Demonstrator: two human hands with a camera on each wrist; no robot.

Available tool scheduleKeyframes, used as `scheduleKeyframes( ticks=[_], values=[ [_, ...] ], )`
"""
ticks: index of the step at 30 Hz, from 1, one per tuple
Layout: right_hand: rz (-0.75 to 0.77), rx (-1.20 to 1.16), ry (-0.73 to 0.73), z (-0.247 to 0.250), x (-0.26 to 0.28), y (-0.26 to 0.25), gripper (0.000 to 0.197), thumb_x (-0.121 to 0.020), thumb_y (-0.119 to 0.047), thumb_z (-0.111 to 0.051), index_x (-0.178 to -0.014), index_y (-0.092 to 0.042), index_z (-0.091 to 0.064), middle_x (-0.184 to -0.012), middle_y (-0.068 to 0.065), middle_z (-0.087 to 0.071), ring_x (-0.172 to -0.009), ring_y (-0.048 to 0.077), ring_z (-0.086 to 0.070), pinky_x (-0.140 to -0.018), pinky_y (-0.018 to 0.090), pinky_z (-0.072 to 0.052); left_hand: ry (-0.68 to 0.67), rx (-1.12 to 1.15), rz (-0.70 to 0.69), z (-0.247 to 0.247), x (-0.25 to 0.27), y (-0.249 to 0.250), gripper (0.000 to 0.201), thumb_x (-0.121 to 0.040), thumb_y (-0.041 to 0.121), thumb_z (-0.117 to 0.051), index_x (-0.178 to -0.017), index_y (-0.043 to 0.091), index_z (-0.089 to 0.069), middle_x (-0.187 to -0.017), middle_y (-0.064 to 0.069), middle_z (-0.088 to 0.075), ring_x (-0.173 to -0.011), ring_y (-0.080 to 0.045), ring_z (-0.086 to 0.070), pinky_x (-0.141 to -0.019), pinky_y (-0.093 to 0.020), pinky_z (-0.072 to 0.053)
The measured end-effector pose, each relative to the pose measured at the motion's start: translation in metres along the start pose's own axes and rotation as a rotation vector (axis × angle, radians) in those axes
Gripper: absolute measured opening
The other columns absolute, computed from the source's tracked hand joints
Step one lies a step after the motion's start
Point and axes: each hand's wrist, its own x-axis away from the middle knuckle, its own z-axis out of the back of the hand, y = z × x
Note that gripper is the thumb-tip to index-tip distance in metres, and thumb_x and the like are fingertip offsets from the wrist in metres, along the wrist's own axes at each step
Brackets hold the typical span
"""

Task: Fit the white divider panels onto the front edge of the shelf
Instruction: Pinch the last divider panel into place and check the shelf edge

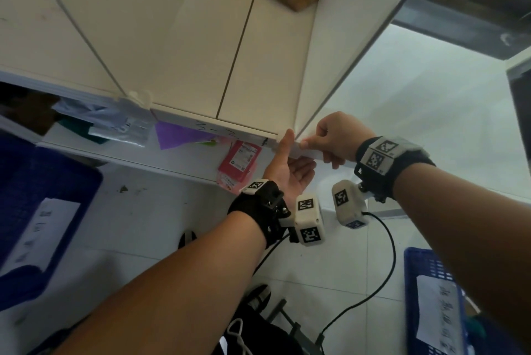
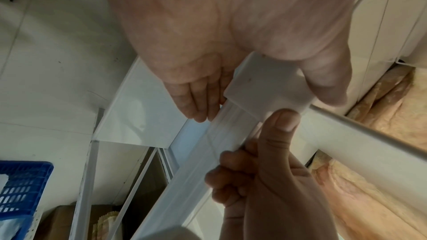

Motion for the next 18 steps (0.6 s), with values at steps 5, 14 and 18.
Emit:
scheduleKeyframes(
  ticks=[5,14,18],
  values=[
    [-0.040,0.017,0.021,-0.0013,0.0015,-0.0038,0.050,-0.074,-0.061,-0.068,-0.074,-0.011,-0.061,-0.058,0.001,-0.072,-0.049,0.016,-0.070,-0.060,0.031,-0.061,-0.057,0.010,0.000,0.0069,0.0013,-0.0002,0.064,-0.061,0.042,-0.080,-0.110,0.003,-0.065,-0.107,-0.012,-0.065,-0.104,-0.028,-0.062,-0.102,-0.039,-0.045],
    [-0.056,0.020,0.021,-0.0007,0.0048,-0.0086,0.066,-0.066,-0.073,-0.065,-0.075,-0.008,-0.066,-0.056,0.002,-0.072,-0.050,0.016,-0.070,-0.056,0.028,-0.059,-0.042,-0.034,-0.008,0.0044,0.0074,0.0058,0.019,-0.082,0.019,-0.058,-0.094,0.005,-0.064,-0.096,-0.012,-0.063,-0.104,-0.028,-0.059,-0.104,-0.037,-0.042],
    [-0.055,0.012,0.015,-0.0006,0.0057,-0.0108,0.075,-0.059,-0.079,-0.063,-0.075,-0.007,-0.067,-0.056,0.001,-0.071,-0.044,0.012,-0.067,-0.053,0.024,-0.057,-0.031,-0.048,-0.010,0.0045,0.0068,0.0065,0.018,-0.082,0.018,-0.055,-0.091,0.005,-0.064,-0.096,-0.013,-0.064,-0.105,-0.029,-0.060,-0.102,-0.037,-0.044]
  ],
)
